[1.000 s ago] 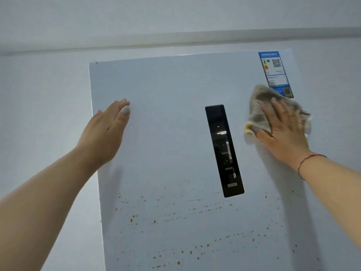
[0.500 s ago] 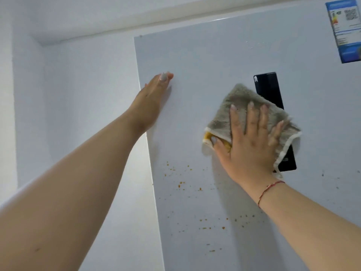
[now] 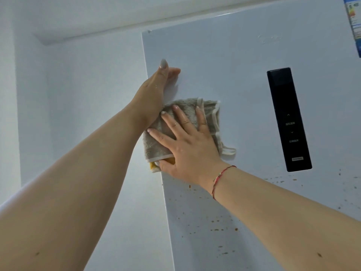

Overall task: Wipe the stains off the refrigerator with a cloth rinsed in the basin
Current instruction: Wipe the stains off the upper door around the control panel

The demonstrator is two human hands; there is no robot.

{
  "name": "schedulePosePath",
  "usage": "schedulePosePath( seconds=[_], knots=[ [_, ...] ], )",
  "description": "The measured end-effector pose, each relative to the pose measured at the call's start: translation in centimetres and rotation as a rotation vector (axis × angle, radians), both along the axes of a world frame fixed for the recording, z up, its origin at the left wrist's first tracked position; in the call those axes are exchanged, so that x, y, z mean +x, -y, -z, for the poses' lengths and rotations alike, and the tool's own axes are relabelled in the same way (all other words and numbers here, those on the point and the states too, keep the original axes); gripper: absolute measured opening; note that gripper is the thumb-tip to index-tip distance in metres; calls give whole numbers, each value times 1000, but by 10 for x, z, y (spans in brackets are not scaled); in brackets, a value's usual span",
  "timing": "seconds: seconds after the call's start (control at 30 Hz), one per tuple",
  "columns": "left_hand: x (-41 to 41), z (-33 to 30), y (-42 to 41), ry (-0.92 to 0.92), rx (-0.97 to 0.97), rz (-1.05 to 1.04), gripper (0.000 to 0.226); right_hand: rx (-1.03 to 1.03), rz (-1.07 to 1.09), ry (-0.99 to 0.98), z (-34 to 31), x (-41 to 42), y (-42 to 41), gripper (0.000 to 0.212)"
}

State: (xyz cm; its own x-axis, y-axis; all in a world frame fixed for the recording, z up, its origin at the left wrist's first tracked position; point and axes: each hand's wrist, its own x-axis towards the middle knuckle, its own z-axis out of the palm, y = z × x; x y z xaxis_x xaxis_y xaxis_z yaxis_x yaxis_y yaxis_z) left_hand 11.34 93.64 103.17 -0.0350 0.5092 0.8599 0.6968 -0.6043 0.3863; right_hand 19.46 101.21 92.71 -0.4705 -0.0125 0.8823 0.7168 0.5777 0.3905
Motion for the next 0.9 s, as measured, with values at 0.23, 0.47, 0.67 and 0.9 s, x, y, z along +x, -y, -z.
schedulePosePath(
  seconds=[0.23,0.47,0.67,0.9],
  knots=[
    [6,5,-6,18,46,-67,52,72,-72,187,54,5,-4,68],
    [21,21,-8,21,174,-203,51,157,-132,290,101,32,-23,59],
    [45,37,-11,-33,250,-256,46,188,-122,170,90,89,-49,59],
    [62,51,-24,-39,358,-240,48,90,57,-125,72,181,-93,62]
  ],
)
